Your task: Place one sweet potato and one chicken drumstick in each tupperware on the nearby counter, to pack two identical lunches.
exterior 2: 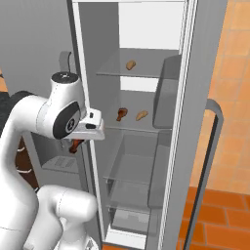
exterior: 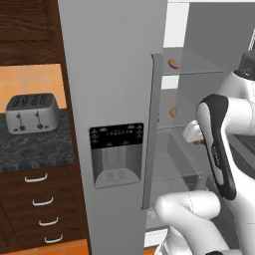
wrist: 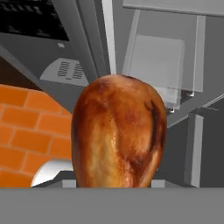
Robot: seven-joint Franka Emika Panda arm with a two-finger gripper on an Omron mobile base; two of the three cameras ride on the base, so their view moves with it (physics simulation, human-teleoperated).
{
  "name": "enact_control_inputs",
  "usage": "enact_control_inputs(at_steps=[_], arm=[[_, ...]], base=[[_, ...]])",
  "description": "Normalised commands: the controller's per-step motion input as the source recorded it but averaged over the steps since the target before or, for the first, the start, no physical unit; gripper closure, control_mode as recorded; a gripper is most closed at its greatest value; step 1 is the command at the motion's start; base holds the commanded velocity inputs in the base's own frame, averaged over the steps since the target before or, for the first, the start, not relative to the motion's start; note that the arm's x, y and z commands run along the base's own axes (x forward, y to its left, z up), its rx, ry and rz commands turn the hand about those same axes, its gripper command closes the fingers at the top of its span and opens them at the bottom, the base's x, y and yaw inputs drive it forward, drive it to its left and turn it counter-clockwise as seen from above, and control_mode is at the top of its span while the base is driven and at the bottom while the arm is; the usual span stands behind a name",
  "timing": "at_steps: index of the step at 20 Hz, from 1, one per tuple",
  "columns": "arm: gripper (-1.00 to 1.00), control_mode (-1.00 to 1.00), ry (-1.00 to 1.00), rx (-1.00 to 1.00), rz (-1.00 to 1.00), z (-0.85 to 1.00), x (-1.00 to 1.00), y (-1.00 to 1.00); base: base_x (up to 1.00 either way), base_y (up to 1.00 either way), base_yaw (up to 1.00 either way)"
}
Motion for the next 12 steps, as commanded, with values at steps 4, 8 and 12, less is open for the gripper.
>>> enact_control_inputs(at_steps=[4,8,12], arm=[[1.0,1.0,0.0,0.0,0.01,0.0,-0.11,0.03],[1.0,1.0,0.0,0.0,0.0,0.0,0.0,0.0],[1.0,1.0,0.0,0.0,0.0,0.0,0.0,0.0]], base=[[-0.18,0.1,0.01],[-0.68,0.94,0.02],[-0.36,1.0,0.0]])
